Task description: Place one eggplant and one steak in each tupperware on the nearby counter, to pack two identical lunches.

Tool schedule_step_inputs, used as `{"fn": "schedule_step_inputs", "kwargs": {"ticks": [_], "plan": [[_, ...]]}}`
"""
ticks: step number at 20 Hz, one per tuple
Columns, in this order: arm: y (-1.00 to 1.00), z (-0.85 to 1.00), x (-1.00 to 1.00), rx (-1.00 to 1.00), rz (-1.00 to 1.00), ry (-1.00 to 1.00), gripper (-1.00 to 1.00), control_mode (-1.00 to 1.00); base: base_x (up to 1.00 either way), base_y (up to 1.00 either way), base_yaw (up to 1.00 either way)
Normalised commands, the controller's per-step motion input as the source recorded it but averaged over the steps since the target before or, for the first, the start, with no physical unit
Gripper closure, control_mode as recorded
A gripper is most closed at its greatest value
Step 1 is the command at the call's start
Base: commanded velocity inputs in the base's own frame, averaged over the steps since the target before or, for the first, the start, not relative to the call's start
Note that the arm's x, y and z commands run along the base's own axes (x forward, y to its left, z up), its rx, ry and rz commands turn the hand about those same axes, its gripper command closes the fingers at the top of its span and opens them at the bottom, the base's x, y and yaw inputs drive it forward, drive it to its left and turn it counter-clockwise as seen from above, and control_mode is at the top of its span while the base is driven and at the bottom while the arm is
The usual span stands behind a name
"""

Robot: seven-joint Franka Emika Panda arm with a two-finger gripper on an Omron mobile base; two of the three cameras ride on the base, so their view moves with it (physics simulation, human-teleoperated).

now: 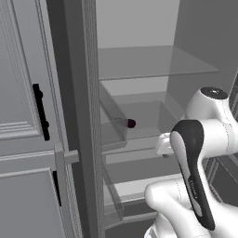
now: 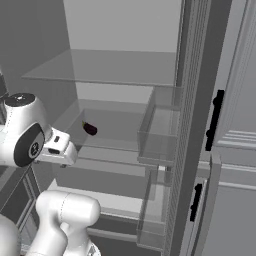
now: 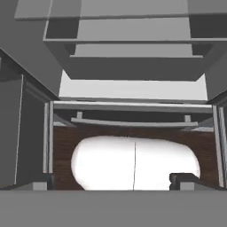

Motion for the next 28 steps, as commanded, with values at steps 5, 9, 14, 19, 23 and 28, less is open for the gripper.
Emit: {"fn": "schedule_step_inputs", "kwargs": {"ticks": [5, 9, 14, 19, 23, 28], "plan": [[0.0, -0.21, 0.75, -0.06, 0.28, 0.0, -1.0, -1.0, 0.0, 0.0, 0.0], [0.0, -0.47, 0.49, -0.03, 0.3, -0.02, -1.0, -1.0, 0.0, 0.0, 0.0], [0.0, -0.35, 0.54, -0.01, 0.22, -0.02, -1.0, -1.0, 0.0, 0.0, 0.0], [-0.01, 0.0, 0.77, 0.02, 0.13, -0.01, -1.0, -1.0, 0.0, 0.0, 0.0], [0.0, 0.0, 0.84, 0.06, 0.1, 0.0, -1.0, -1.0, 0.0, 0.0, 0.0], [0.0, -0.12, 0.87, 0.06, 0.12, 0.0, -1.0, -1.0, 0.0, 0.0, 0.0]]}}
